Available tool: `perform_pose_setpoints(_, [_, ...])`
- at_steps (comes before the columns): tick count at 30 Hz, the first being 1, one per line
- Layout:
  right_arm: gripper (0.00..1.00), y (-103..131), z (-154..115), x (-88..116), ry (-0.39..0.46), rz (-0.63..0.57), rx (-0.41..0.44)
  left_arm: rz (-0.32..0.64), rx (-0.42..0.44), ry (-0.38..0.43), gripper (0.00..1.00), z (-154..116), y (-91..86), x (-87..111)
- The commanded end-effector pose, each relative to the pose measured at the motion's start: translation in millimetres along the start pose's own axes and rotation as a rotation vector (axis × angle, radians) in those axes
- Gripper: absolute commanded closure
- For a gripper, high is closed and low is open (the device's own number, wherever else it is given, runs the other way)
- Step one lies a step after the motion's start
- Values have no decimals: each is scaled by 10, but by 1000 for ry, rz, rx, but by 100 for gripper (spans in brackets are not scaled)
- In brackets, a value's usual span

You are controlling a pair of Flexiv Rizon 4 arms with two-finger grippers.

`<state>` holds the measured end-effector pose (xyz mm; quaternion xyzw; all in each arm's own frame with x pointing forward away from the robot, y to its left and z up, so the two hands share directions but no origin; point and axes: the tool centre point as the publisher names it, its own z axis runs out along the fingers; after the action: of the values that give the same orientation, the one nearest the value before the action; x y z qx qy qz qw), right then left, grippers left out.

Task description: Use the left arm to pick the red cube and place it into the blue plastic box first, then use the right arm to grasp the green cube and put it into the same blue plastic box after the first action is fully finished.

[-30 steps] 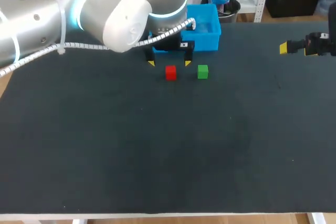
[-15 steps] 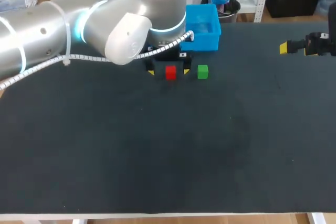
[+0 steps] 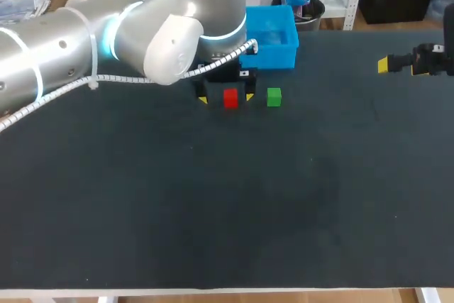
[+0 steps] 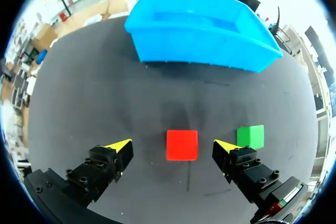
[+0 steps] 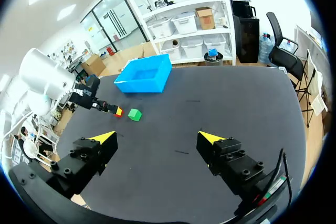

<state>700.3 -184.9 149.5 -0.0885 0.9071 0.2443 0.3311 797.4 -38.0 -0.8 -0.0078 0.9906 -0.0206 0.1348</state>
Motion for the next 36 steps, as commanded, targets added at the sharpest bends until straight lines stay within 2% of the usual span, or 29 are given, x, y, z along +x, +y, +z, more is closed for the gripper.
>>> perform_pose_setpoints(1, [0,-1,1,0,0,-1,1,2,-7,19,0,50,-45,-77])
perform_pose_setpoints(10, [0,-1,1,0,0,-1,1,9,-26,29,0,87,-48,-101])
perform_pose_setpoints(11, [0,-1,1,0,0,-1,1,11,-30,28,6,88,-48,-102])
perform_pose_setpoints(12, [0,-1,1,0,0,-1,1,10,-31,29,44,88,-48,-102])
perform_pose_setpoints(13, [0,-1,1,0,0,-1,1,8,-32,29,89,89,-49,-101])
perform_pose_setpoints(14, [0,-1,1,0,0,-1,1,6,-31,29,100,93,-50,-102])
perform_pose_setpoints(28, [0,-1,1,0,0,-1,1,-3,-35,38,100,107,-45,-101])
perform_pose_setpoints(36, [0,-1,1,0,0,-1,1,-4,-35,30,100,-9,-21,-107])
